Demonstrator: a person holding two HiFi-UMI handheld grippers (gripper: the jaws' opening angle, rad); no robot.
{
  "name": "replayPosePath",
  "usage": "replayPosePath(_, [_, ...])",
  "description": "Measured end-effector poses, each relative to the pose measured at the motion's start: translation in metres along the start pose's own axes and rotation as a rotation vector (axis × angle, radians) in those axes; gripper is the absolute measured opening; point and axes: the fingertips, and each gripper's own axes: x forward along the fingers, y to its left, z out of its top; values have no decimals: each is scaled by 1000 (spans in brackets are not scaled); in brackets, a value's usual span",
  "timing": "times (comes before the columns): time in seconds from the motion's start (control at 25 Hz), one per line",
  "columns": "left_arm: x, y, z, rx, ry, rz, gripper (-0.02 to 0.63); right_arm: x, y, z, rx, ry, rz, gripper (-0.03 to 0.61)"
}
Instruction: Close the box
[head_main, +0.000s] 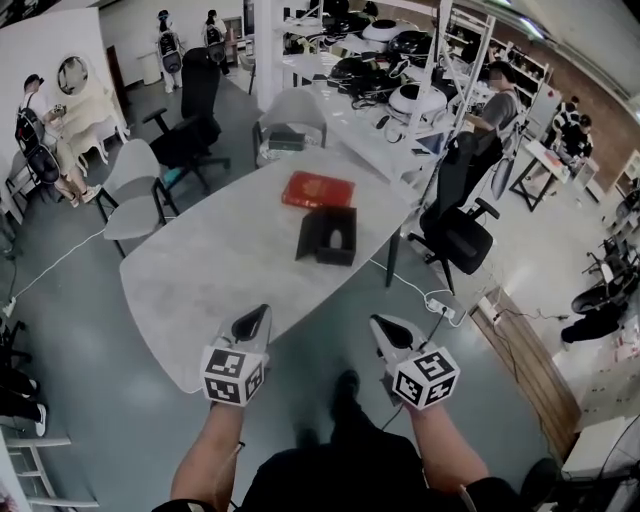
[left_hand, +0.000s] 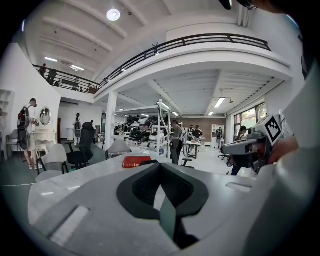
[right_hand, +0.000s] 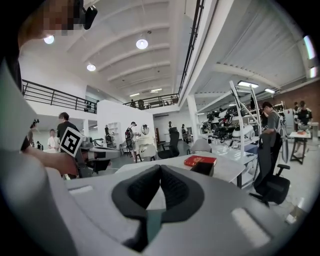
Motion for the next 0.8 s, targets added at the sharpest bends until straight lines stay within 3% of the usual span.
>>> replayPosePath(0.4, [105,24,5,16,48,39,11,75,-87,2,54,-3,59,2])
replayPosePath(0.8, [232,33,34,40,106,120,11,157,-196,33,93,31,193,2])
